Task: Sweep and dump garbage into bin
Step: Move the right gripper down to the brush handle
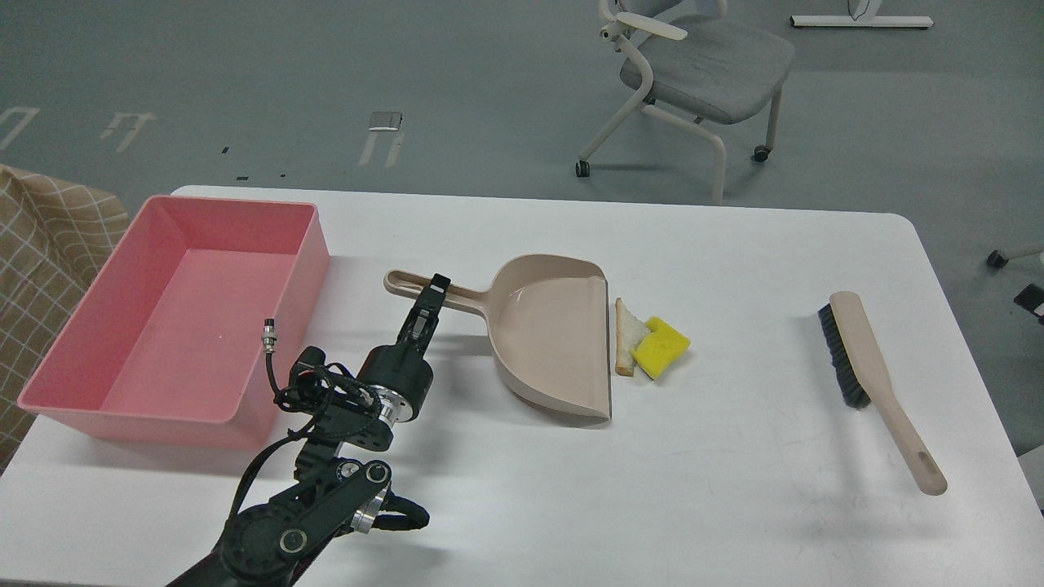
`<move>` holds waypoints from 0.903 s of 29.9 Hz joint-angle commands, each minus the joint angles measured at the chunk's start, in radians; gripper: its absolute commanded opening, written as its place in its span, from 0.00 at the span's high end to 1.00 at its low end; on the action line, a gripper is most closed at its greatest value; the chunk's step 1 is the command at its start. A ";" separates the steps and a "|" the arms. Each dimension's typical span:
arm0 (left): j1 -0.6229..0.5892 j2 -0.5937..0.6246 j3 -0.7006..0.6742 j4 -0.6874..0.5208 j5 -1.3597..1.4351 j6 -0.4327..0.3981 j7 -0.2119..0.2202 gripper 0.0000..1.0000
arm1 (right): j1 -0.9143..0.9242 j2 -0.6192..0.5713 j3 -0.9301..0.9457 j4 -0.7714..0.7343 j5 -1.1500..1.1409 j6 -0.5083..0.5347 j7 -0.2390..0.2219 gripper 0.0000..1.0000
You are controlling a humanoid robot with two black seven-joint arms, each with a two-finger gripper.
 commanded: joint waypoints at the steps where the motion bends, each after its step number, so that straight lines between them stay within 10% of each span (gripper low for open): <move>1: 0.000 -0.005 0.000 -0.002 0.000 0.000 -0.001 0.94 | 0.014 -0.002 -0.047 0.007 -0.132 0.000 0.004 0.02; 27: 0.000 -0.001 0.000 -0.002 -0.003 0.000 -0.021 0.98 | 0.065 0.116 -0.253 0.000 -0.314 0.000 -0.039 0.03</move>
